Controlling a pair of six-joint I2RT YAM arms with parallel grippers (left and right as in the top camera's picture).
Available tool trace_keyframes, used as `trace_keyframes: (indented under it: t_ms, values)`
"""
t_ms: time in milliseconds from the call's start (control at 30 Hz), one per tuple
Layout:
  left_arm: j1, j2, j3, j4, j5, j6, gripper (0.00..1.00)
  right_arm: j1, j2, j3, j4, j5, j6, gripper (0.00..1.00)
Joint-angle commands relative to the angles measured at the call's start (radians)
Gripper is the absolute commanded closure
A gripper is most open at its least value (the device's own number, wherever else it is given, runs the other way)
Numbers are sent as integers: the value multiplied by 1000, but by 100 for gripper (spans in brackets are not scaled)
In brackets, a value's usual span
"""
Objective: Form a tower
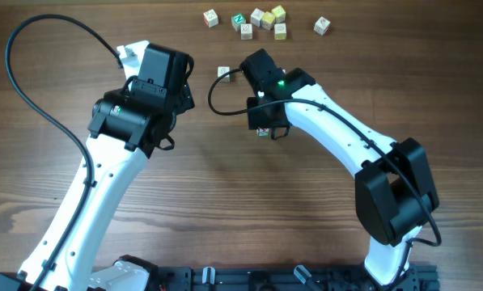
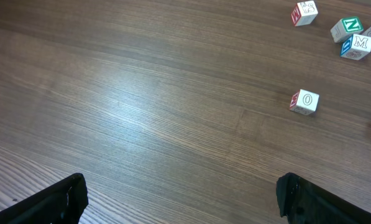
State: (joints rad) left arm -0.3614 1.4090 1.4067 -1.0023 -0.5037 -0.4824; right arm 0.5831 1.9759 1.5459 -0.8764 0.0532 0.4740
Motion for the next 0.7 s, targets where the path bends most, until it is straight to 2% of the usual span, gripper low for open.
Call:
trace_keyframes:
  t_ms: [0, 67, 100, 133, 200, 333, 500, 667]
  values:
    - [5, -5, 1, 2, -3, 11, 0, 3, 7, -4, 6, 14, -2, 53]
    - [5, -5, 1, 2, -3, 11, 0, 3, 7, -4, 6, 14, -2, 53]
    - [5, -5, 1, 2, -3, 11, 0, 3, 7, -4, 10, 14, -1, 48]
    - [5, -4, 1, 2, -3, 11, 0, 3, 7, -4, 17, 14, -2, 38]
    - [5, -5, 1, 2, -3, 11, 0, 3, 7, -4, 26, 13, -2, 31]
    - [5, -5, 1, 2, -3, 11, 0, 2, 7, 3, 23, 1, -4, 28]
    - [5, -5, 1, 2, -3, 11, 0, -13, 11, 104, -84, -32, -7, 21]
    - [5, -5, 1, 2, -3, 11, 0, -45, 31, 154, -114, -126, -27, 23]
